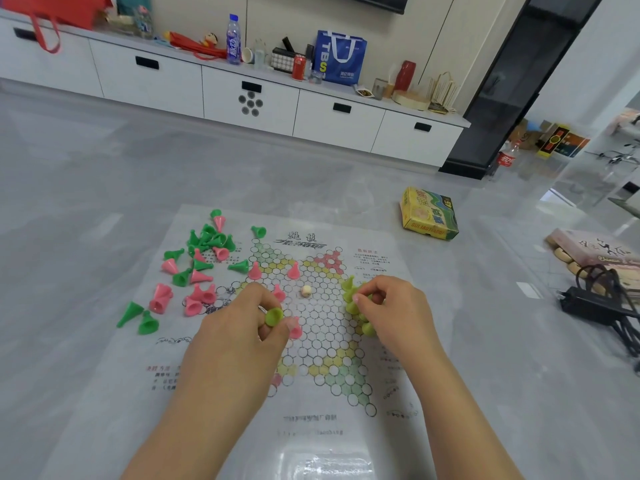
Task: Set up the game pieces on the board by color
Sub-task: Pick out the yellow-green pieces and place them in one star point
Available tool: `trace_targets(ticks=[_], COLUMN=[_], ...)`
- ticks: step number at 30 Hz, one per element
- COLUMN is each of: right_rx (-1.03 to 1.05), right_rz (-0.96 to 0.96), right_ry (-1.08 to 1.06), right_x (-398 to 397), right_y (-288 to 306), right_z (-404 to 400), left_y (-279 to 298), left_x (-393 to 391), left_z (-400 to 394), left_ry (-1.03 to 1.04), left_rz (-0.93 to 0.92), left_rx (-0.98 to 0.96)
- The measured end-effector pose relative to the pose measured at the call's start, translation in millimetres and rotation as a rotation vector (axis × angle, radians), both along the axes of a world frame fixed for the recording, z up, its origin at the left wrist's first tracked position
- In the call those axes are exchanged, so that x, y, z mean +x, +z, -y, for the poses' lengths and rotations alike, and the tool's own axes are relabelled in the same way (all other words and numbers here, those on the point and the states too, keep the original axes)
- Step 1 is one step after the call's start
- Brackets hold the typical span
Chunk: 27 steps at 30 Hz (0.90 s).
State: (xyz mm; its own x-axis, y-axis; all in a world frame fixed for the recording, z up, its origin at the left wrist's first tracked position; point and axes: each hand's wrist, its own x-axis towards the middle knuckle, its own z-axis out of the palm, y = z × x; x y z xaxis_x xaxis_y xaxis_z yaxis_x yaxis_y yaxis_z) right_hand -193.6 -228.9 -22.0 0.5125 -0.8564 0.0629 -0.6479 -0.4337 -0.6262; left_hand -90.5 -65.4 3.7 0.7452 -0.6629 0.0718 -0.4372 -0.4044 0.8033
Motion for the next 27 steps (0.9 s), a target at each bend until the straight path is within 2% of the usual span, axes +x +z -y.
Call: trace_targets(ticks=[13,18,22,25,27], right_rx=[-0.088,-0.047,-0.123,0.027,0.149], right_rz=[-0.06,0.01,0.068,0.226,0.215], right_ry=[0.033,0.019,0.011,0.142,0.3], right_x=[-2.5,-5.3,-8.7,-9.5,-7.9], right_y=[2.6,6.0,17.8,30.9,36.1], right_z=[-1.8,-3.9,-10.1,-22.4,-31.4], left_y=[-1.0,0.1,0.8,1.4,0.1], left_x=[1.8,3.1,5.3,3.5,0.1], left_z=[-1.2,-1.1,-0.8,-0.9,-0.6], left_ry=[0.006,0.01,0.01,-0.005,-0.03], left_rz=[0.017,-0.002,-0.108,-0.254,-0.297], left_rx=[0.018,0.023,-0.017,-0.063,-0.08])
